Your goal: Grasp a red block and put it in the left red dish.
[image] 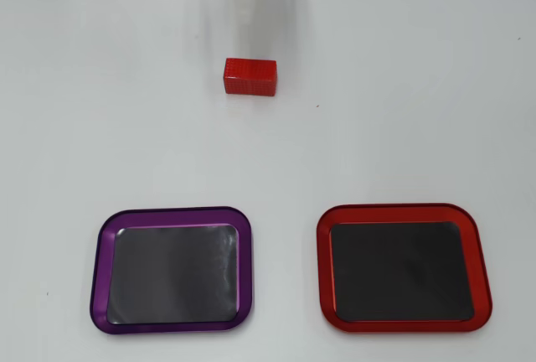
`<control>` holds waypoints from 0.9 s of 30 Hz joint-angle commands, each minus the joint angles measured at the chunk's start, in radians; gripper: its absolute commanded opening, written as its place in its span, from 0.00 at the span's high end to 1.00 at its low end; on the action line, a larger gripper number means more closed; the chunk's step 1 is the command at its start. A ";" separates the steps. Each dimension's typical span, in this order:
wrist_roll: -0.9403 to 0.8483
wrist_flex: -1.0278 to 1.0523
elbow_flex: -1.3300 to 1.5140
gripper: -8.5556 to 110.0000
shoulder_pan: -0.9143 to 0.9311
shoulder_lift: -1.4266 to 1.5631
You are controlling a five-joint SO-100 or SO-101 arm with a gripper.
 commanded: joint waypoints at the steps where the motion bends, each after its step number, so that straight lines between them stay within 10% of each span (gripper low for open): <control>1: -0.005 -0.002 -0.133 0.69 0.005 -0.184; 27: -0.078 -0.186 -0.284 0.66 0.132 -0.795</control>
